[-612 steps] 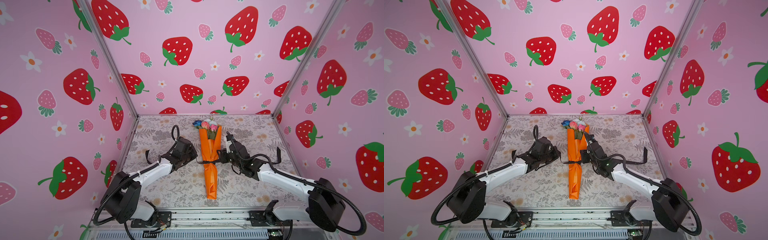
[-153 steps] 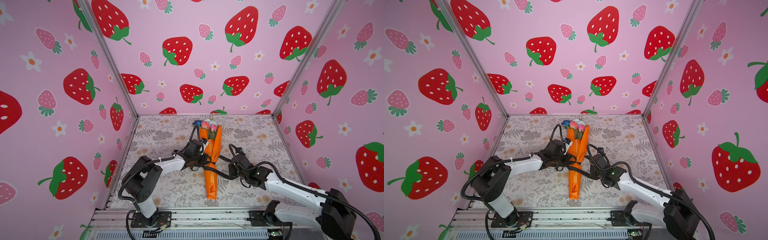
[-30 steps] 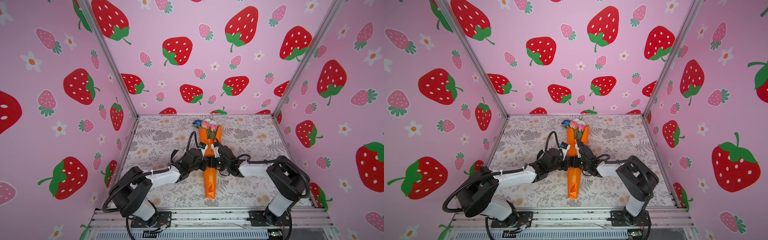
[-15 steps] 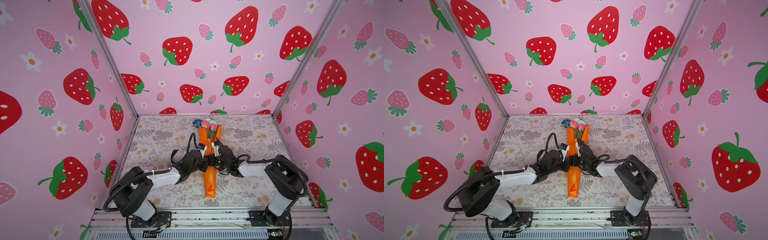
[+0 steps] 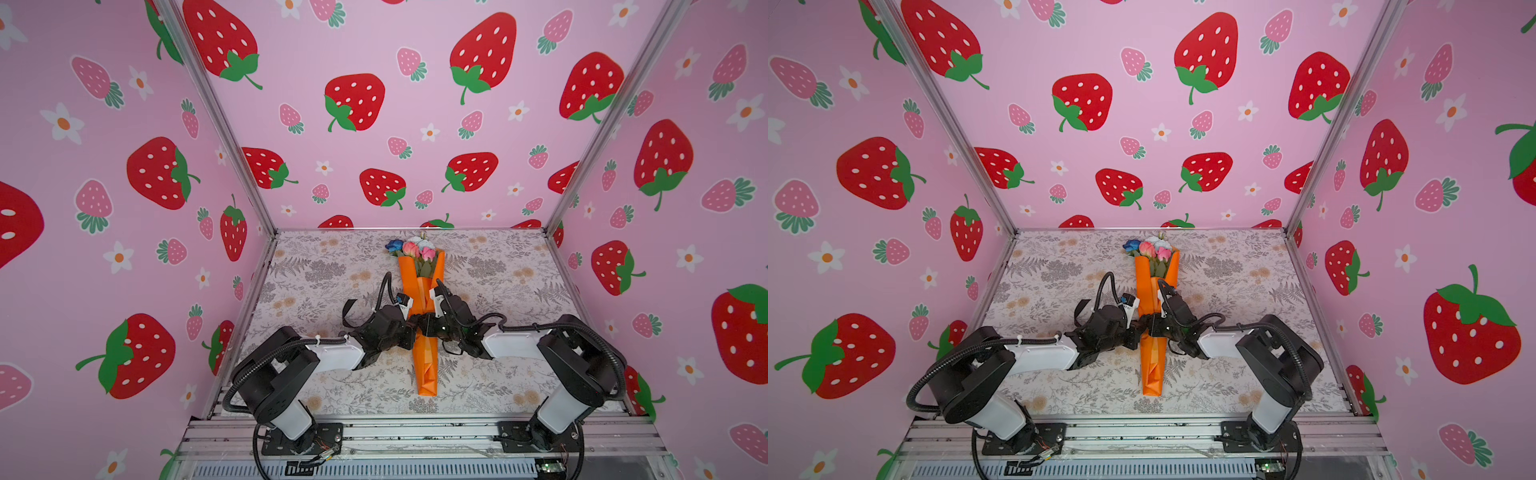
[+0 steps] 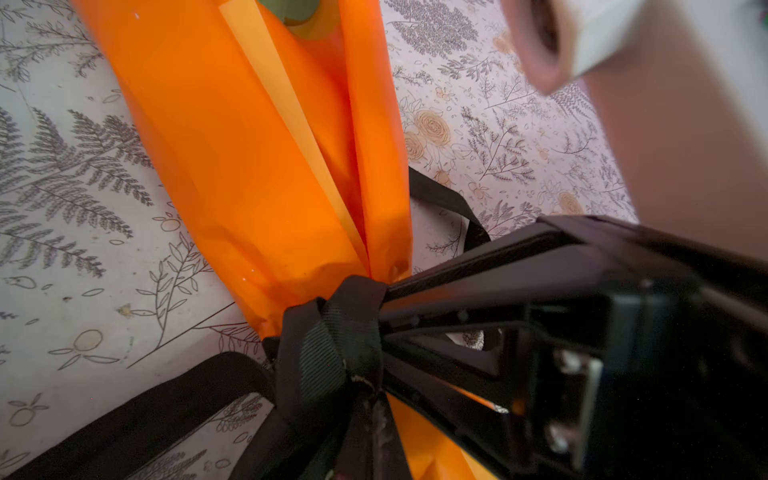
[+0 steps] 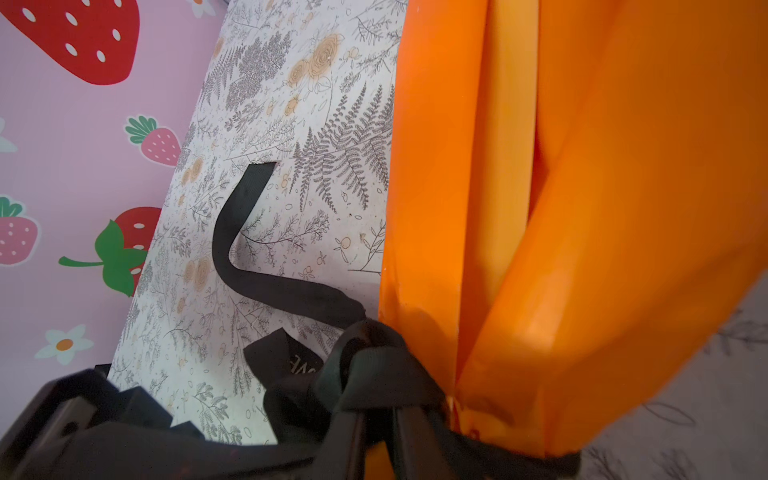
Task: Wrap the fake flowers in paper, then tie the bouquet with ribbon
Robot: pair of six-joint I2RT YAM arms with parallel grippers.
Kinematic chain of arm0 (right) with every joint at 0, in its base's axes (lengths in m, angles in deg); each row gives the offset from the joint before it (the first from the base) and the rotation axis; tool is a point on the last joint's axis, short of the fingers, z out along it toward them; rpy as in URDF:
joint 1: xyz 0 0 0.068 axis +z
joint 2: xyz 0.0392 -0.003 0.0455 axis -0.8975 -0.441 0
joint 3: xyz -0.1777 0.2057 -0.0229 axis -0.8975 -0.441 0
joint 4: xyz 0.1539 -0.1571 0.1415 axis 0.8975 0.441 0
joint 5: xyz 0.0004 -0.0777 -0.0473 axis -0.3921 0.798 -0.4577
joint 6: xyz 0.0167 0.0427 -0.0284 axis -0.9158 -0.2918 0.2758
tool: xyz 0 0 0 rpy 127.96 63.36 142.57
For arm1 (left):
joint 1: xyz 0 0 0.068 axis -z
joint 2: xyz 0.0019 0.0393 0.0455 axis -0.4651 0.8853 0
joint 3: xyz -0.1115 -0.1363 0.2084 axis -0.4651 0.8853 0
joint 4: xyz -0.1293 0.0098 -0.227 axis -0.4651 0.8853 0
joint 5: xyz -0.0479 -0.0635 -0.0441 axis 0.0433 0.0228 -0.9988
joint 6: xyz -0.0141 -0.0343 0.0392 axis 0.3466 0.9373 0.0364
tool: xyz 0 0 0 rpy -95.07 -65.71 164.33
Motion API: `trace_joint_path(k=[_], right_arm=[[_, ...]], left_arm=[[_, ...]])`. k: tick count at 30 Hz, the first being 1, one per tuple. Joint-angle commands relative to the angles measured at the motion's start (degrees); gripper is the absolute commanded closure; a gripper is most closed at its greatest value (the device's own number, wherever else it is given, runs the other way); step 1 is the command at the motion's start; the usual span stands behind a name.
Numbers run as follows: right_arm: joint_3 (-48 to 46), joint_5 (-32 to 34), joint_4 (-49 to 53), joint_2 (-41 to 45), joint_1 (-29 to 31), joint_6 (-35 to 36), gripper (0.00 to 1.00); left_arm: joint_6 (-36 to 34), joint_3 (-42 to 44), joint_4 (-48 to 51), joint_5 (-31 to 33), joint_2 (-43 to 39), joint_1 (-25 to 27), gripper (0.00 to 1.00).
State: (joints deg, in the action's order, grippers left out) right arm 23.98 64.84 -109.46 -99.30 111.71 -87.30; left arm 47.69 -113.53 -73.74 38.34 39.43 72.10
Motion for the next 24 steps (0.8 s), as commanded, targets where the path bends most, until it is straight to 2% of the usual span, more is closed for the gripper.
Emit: trace_joint_path(k=[1,11,24], right_arm=[[-0.8,2.0,4.9,3.4,0.0,-0.4,0.80],[-1.0,4.8,12.1,9.7,0.3,-4.1,0.78],[2.1,0.4,8.8,5.2,0.4,-5.7,0.74]], left_arm=[[0.6,0.5,-1.8,0.4,0.4,0.3,1.00],[0.0,0.7,-3.6,-1.7,0.8,0.3,1.00],[-0.9,0.0,-3.9,-3.9,2.7,0.5,1.00]])
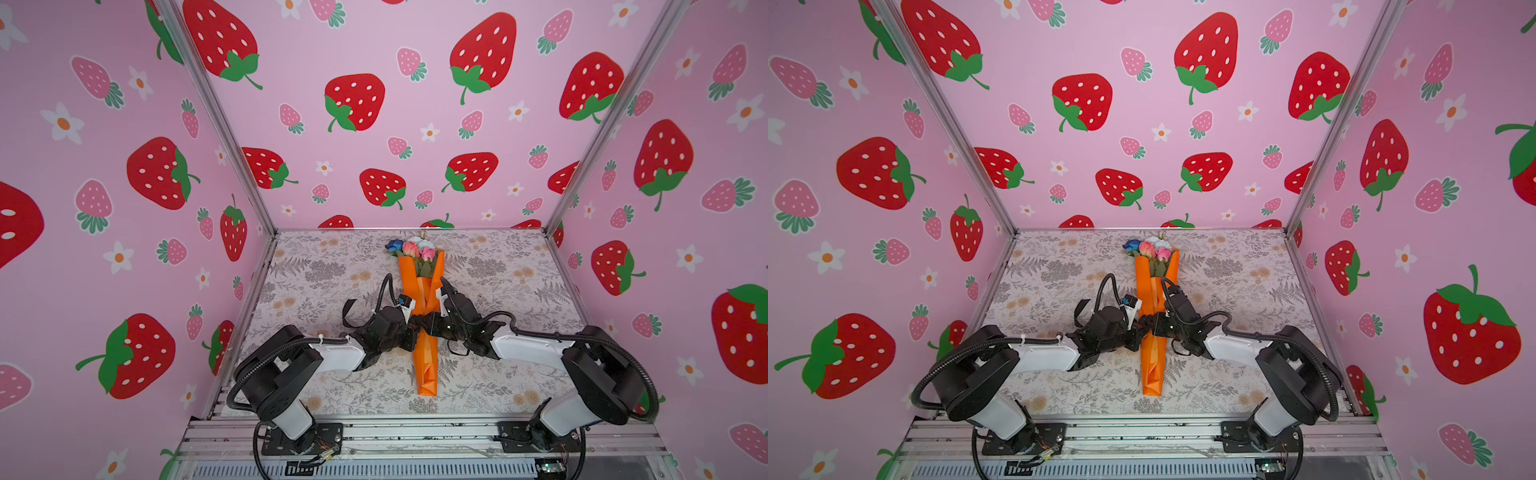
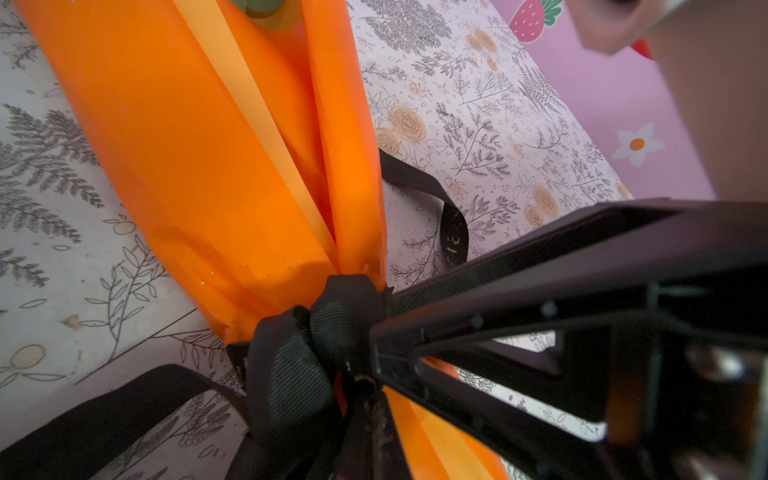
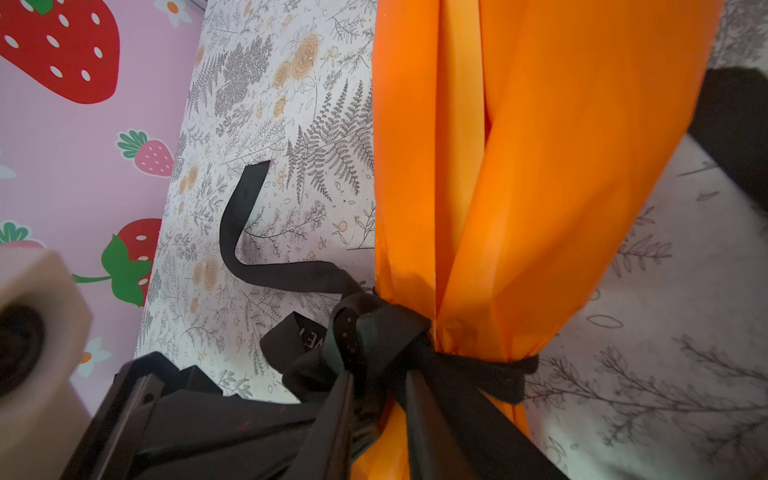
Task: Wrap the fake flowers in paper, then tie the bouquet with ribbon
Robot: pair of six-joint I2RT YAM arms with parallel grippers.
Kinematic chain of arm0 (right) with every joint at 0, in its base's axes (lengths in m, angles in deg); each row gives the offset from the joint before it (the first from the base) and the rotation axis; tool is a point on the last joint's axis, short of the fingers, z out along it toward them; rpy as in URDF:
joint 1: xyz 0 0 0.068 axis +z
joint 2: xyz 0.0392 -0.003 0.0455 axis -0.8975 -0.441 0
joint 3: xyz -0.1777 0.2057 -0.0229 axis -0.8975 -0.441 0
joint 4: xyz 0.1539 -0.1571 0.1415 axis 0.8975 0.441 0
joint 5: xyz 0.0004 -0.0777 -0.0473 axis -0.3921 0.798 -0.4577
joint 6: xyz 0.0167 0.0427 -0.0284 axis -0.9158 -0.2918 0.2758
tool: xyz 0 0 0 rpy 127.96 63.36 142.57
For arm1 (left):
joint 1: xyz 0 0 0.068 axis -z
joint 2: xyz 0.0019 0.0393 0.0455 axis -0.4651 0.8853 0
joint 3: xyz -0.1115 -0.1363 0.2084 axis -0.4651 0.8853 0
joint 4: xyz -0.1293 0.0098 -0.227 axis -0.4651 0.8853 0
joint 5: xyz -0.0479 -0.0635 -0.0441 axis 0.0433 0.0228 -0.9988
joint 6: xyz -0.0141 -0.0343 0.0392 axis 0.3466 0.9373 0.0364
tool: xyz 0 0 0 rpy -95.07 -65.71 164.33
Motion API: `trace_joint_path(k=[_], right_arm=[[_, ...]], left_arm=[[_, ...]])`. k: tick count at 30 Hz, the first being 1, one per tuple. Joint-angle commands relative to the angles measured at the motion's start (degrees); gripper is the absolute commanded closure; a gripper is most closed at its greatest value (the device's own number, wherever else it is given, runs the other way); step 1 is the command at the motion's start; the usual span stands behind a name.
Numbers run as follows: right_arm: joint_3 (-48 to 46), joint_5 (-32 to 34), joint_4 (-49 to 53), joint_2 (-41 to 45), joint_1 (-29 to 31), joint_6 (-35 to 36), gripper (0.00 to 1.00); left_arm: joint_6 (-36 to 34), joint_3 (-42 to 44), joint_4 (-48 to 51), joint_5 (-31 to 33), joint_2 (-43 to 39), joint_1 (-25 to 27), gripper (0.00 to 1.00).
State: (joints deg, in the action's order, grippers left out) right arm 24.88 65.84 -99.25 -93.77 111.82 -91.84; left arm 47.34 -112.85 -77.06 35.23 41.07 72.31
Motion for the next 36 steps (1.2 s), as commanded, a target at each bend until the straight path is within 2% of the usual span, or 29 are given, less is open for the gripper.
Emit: trace_joint_path(k=[1,4,11,13,17,19,22,25,30,33,36], right_arm=[[1.2,-0.7,-1.3,-0.2,0.3,-1.0,0.73],[1.3,-0.4,-1.0,-0.2,0.6,-0.6,0.70],[2.3,-0.4,-1.0,-3.3,1.1,-0.5,0.71],[2.4,-0.2,-1.2,-3.9,1.1,-0.4,0.77],[2.4,1.2,-0.5,-4.2,1.2,-0.4,1.00],[1.9,1.7,-0.3,-4.0,1.2,-0.6,1.00],[1.3,2.2,-0.4,-3.8,1.2,-0.7,1.00],[1.2,2.2,-0.5,-3.9,1.2,-0.6,1.00],[0.9,2.3,-0.6,-3.5,1.1,-0.8,1.00],[1.0,2.1,-0.7,-3.5,1.2,-0.7,1.00],[0.9,2.0,-0.9,-3.6,1.2,-0.7,1.00]], left_arm=[[-0.5,-0.7,-0.6,-0.8,1.1,0.2,1.00],[-0.6,-0.7,-0.7,-0.8,1.1,0.2,1.00],[-0.8,-1.0,-0.3,-2.5,0.9,0.2,1.00],[-0.9,-1.0,-0.1,-2.4,0.7,0.2,1.00],[0.1,-1.3,0.9,-1.8,-0.1,0.2,1.00],[0.9,-1.2,2.4,-1.5,-1.4,0.1,0.99],[1.4,-1.0,4.7,1.6,-4.6,0.0,0.74],[2.0,-1.3,8.2,5.1,-8.2,-0.3,0.53],[3.2,-3.0,14.6,9.7,-12.3,-2.2,0.47],[2.9,-4.7,17.1,8.1,-11.9,-4.6,0.47],[1.7,-6.9,18.2,3.8,-9.8,-6.8,0.48]])
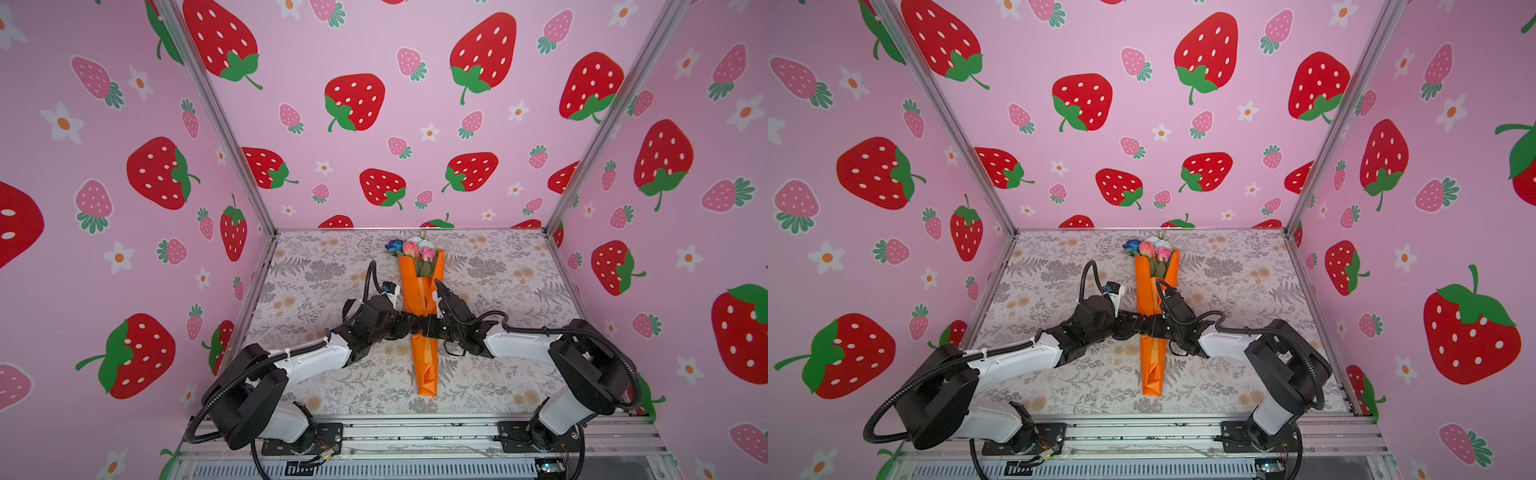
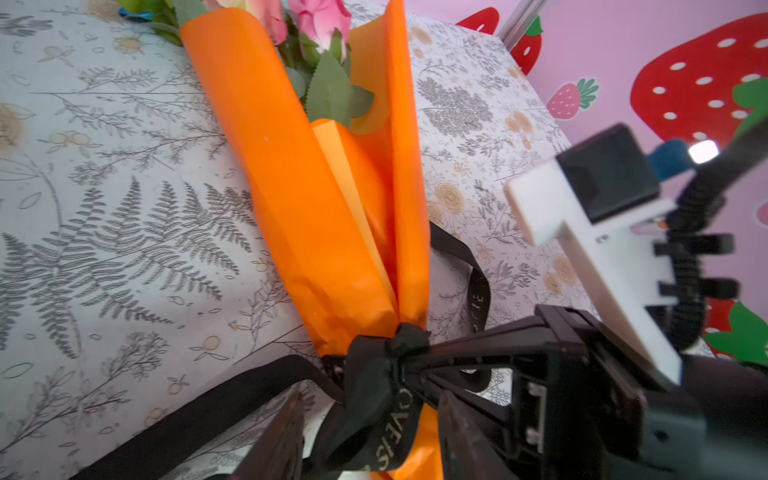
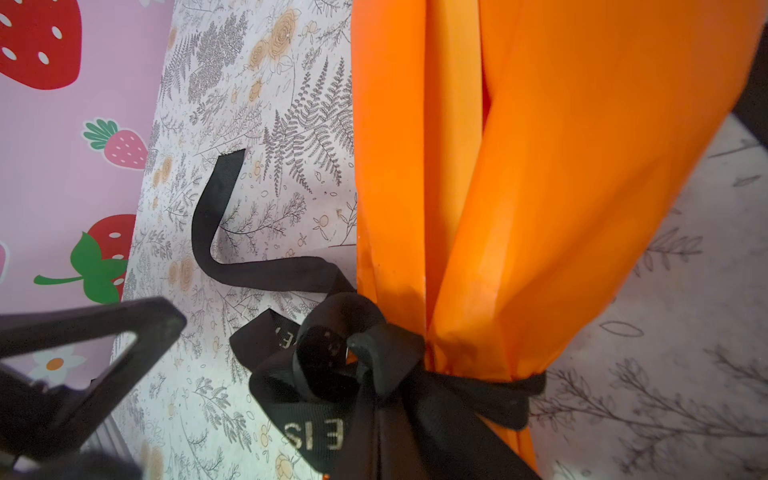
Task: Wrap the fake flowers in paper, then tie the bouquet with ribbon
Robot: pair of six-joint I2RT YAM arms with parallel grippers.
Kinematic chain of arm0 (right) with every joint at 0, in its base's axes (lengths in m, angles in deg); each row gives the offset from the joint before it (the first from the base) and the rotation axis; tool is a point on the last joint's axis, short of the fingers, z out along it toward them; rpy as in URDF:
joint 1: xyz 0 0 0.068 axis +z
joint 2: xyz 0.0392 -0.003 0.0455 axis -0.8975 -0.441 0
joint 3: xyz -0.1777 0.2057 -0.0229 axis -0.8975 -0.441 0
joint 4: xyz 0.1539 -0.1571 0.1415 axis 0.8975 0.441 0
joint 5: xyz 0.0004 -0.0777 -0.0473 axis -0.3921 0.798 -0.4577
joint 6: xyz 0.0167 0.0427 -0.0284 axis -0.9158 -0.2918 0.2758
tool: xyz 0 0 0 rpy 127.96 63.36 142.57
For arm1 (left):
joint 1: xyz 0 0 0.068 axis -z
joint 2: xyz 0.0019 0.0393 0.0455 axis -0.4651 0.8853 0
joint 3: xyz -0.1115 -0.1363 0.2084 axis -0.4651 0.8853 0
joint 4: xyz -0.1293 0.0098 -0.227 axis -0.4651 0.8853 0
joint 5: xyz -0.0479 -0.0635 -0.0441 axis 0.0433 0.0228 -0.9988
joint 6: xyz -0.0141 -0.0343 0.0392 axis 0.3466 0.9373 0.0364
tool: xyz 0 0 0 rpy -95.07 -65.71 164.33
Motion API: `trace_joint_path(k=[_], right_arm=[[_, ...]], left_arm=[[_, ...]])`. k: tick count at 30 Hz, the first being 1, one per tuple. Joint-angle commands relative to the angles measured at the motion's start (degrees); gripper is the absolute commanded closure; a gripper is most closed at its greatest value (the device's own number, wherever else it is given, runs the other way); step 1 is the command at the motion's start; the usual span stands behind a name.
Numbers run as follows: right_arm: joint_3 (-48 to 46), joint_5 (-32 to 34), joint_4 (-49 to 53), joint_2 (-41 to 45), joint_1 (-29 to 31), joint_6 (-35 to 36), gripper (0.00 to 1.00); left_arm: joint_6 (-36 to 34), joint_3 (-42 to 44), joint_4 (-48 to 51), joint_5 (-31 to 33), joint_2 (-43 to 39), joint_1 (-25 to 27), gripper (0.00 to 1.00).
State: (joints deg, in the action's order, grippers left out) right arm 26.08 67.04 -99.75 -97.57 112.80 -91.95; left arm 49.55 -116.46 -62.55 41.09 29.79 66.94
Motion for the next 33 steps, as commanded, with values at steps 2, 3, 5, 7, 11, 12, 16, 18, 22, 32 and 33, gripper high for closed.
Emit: trace_joint_path(k=[2,3,5,7,11,12,16,18,22,32,33], right_arm=[[-0.3,0.8,-0.4,0.1,0.2,-0.8,1.00],[-0.2,0.7,-0.4,-0.1,0.2,-0.8,1.00],[-0.1,0.6,-0.5,-0.3,0.2,-0.7,1.00],[0.2,0.4,-0.6,-0.4,0.2,-0.6,1.00],[0.3,0.0,-0.7,-0.6,0.2,-0.6,1.00],[0.3,-0.1,-0.7,-0.6,0.2,-0.6,1.00],[0.0,-0.2,-0.9,-0.4,0.2,-0.6,1.00],[-0.1,-0.2,-1.2,-0.3,0.2,-0.6,1.00],[-0.1,-0.2,-1.2,-0.4,0.2,-0.5,1.00],[-0.9,-0.3,-1.1,0.3,0.2,0.1,1.00],[-0.9,-0.2,-1.0,0.4,0.2,0.2,1.00]], left_arm=[[-2.3,-5.6,5.4,-4.7,3.4,-2.0,0.48],[-3.0,-6.6,6.1,-5.5,4.5,-2.0,0.48],[-4.3,-8.6,7.2,-8.1,6.6,-2.0,0.48],[-4.7,-10.0,7.6,-9.7,8.3,-2.1,0.48],[-4.4,-11.3,7.6,-10.9,10.6,-2.1,0.49],[-4.6,-11.5,8.0,-10.7,10.9,-2.0,0.49],[-4.4,-11.3,9.1,-9.8,11.3,-2.1,0.50],[-4.4,-11.1,9.4,-10.4,11.7,-2.0,0.52],[-3.7,-10.8,8.2,-12.1,12.9,-2.0,0.62],[-4.1,-13.3,7.4,-7.9,13.0,-2.1,1.00],[-4.3,-13.6,7.4,-7.4,12.7,-2.0,1.00]])
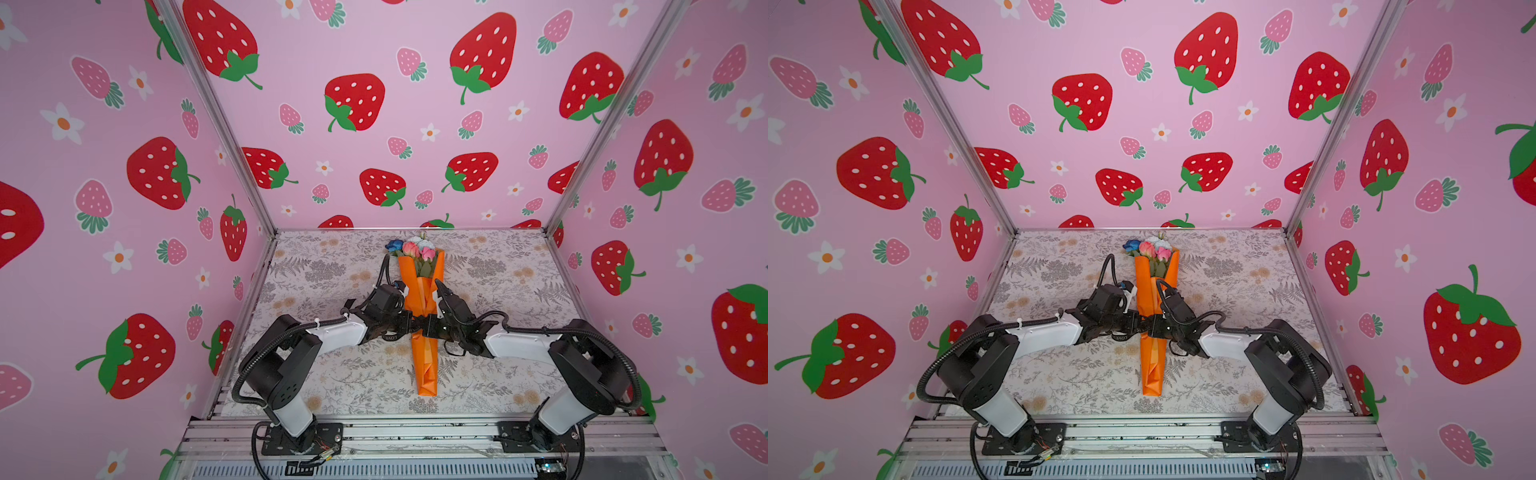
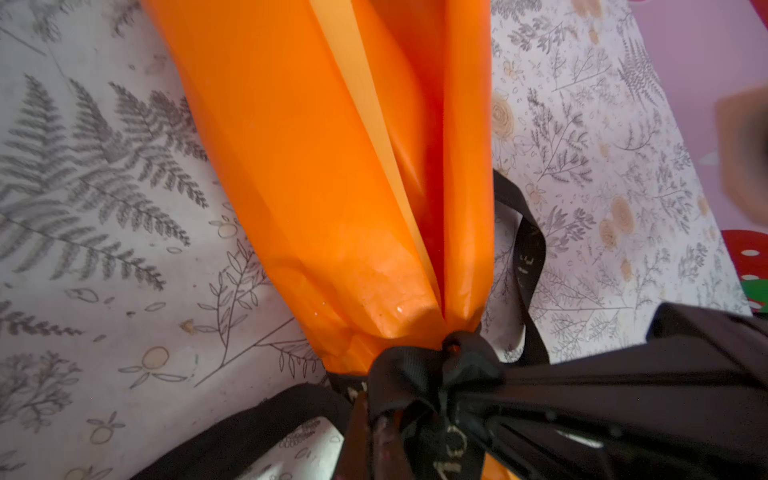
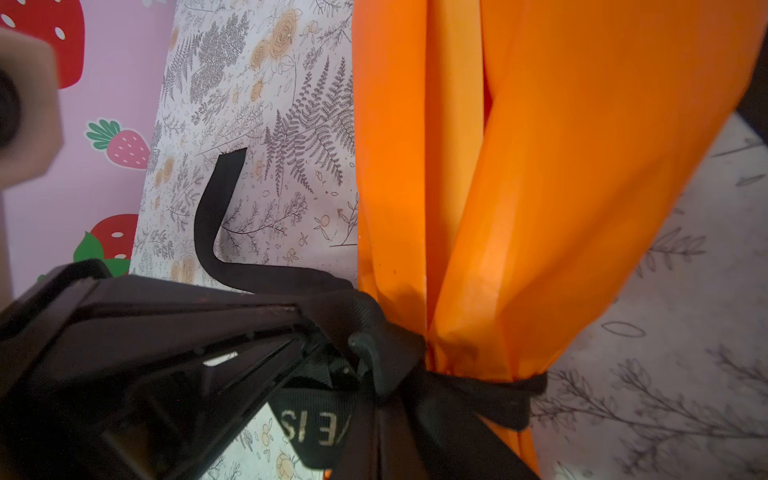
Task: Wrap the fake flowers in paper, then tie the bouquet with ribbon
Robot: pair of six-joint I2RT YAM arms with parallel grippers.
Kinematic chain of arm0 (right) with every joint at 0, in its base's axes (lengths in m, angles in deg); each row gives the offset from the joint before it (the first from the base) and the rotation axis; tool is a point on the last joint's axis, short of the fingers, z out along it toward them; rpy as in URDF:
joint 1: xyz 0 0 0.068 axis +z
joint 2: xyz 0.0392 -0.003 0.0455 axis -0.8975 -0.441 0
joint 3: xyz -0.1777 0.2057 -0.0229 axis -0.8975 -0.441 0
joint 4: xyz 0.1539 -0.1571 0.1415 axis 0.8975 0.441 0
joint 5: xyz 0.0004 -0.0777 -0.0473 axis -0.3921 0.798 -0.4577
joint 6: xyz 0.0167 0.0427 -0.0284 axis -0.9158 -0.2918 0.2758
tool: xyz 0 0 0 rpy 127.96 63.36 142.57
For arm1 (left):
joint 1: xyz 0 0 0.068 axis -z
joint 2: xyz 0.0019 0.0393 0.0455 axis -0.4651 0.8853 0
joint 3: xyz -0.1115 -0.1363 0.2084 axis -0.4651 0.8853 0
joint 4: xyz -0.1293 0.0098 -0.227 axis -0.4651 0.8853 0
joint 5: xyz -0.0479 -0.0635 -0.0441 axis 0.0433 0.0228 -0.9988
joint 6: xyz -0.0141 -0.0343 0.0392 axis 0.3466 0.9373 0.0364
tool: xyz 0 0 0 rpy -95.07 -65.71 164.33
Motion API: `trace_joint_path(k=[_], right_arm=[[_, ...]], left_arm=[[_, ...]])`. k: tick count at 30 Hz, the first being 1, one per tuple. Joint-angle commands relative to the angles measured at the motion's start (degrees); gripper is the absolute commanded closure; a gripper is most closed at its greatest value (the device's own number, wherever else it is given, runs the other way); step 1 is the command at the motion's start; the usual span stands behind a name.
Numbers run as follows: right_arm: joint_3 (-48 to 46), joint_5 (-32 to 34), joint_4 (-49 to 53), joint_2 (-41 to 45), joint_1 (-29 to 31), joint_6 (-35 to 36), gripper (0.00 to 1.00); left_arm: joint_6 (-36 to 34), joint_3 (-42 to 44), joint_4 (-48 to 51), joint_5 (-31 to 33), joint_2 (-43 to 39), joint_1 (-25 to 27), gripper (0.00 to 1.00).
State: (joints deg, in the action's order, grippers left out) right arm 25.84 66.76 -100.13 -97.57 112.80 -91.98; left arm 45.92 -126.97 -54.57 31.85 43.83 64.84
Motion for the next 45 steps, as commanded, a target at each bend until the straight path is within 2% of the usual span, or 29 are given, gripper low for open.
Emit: trace_joint_path(k=[1,15,23,27,34,37,40,45], right_arm=[[-0.6,0.2,-0.5,0.4,0.2,0.2,1.00],[-1.0,3.3,3.0,4.1,0.2,2.0,1.00],[-0.1,6.8,8.4,11.4,-0.3,6.7,0.81],[0.7,3.0,8.1,13.5,-2.5,11.2,0.76],[5.7,-3.3,9.7,9.8,-4.2,21.2,0.73],[6.1,-7.5,7.8,8.2,-6.1,20.8,0.64],[6.1,-10.7,5.4,7.7,-8.1,16.8,0.58],[6.5,-9.9,4.4,6.4,-8.7,10.4,0.55]], left_arm=[[-0.9,-3.5,-0.5,1.9,-1.6,0.0,1.00],[-1.8,-6.8,-0.1,1.2,-2.5,-0.6,1.00],[-3.5,-4.3,-3.5,-3.2,-2.9,-0.7,1.00],[-6.8,-2.0,-7.1,-4.7,-3.0,-0.6,1.00],[-9.8,-0.7,-10.4,-5.2,-1.7,-0.4,1.00],[-10.4,0.1,-12.3,-5.6,-1.2,-0.2,1.00],[-11.8,1.6,-14.1,-5.1,-0.9,0.3,1.00],[-14.3,3.7,-18.1,-3.2,-0.3,2.0,1.00]])
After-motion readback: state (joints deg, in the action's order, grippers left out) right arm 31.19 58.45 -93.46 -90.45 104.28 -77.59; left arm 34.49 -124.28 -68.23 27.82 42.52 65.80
